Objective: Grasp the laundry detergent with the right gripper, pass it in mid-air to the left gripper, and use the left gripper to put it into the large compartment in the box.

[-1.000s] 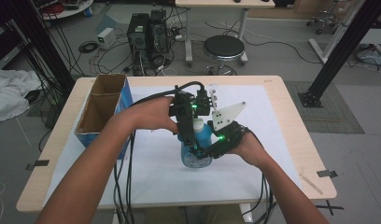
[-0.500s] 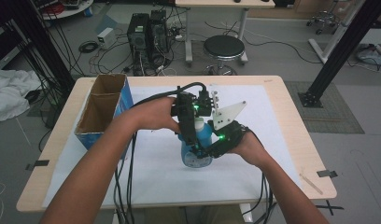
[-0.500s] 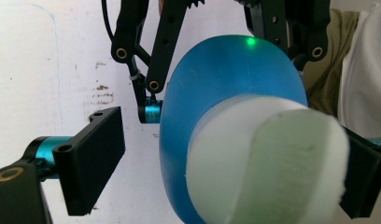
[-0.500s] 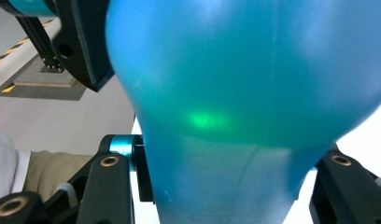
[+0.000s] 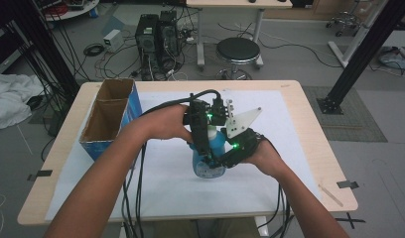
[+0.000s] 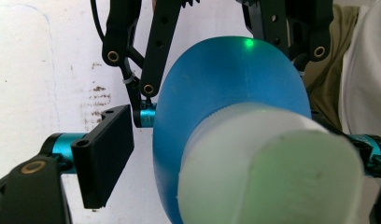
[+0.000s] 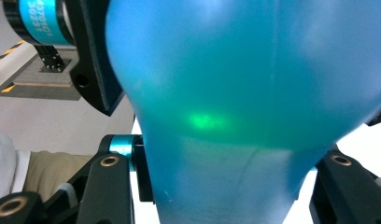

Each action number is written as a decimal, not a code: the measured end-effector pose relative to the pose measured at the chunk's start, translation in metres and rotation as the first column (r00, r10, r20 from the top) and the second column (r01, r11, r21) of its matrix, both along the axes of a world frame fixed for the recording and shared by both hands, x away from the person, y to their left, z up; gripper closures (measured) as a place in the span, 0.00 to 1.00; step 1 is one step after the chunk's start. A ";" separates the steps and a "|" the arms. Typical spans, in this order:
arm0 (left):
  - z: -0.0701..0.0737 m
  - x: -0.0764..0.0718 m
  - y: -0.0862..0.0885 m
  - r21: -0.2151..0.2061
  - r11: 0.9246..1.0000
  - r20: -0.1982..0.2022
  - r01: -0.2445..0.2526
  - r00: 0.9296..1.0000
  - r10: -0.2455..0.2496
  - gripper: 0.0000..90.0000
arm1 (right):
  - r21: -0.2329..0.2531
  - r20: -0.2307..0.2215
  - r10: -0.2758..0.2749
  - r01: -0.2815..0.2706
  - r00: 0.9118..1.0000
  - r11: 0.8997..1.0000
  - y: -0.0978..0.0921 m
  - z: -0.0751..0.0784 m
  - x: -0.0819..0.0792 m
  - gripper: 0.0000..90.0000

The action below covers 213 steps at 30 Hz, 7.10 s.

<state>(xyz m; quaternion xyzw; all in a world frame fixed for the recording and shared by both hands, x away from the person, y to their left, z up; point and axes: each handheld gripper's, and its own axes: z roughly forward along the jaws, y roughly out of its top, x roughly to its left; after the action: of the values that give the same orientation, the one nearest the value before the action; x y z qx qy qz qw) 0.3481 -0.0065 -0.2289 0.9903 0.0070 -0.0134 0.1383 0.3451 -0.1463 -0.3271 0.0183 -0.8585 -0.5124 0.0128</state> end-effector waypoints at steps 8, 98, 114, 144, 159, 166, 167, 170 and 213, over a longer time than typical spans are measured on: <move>0.000 0.000 -0.001 -0.008 1.000 0.003 0.010 1.000 -0.009 0.28 | 0.002 -0.003 -0.003 0.003 1.000 1.000 0.000 0.000 0.000 0.50; 0.056 0.035 0.084 -0.046 0.927 0.086 -0.372 0.923 0.374 0.42 | -0.652 0.038 -0.554 0.441 0.832 0.617 -0.162 0.050 0.070 0.01; 0.108 0.037 0.130 -0.092 0.899 0.084 -0.429 0.896 0.436 0.42 | -0.623 0.030 -0.531 0.431 0.847 0.653 -0.168 0.050 0.065 0.01; 0.140 0.035 0.244 -0.136 0.886 0.124 -0.443 0.880 0.459 0.42 | -0.607 0.021 -0.548 0.446 0.836 0.658 -0.166 0.055 0.064 0.01; 0.115 0.046 0.266 -0.110 0.884 0.133 -0.455 0.875 0.466 0.42 | -0.603 0.019 -0.562 0.458 0.827 0.653 -0.166 0.050 0.064 0.01; 0.098 0.051 0.270 -0.090 0.883 0.123 -0.461 0.875 0.469 0.42 | -0.604 0.021 -0.564 0.460 0.825 0.650 -0.166 0.049 0.064 0.01; 0.095 0.052 0.270 -0.086 0.885 0.125 -0.458 0.876 0.466 0.42 | -0.604 0.020 -0.566 0.461 0.824 0.650 -0.166 0.048 0.064 0.01; 0.085 0.054 0.271 -0.070 0.890 0.126 -0.450 0.881 0.456 0.42 | -0.604 0.019 -0.562 0.458 0.827 0.652 -0.166 0.047 0.065 0.01; -0.057 0.075 0.275 0.028 0.903 0.066 -0.430 0.902 0.427 0.42 | -0.592 0.007 -0.537 0.436 0.844 0.677 -0.164 0.030 0.065 0.01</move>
<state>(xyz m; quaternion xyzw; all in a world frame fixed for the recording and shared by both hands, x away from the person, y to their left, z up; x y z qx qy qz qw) 0.4227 0.2682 -0.2863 0.9672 0.2208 0.0461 0.1172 0.4097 -0.3103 -0.2975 -0.2591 -0.9405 -0.2145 -0.0476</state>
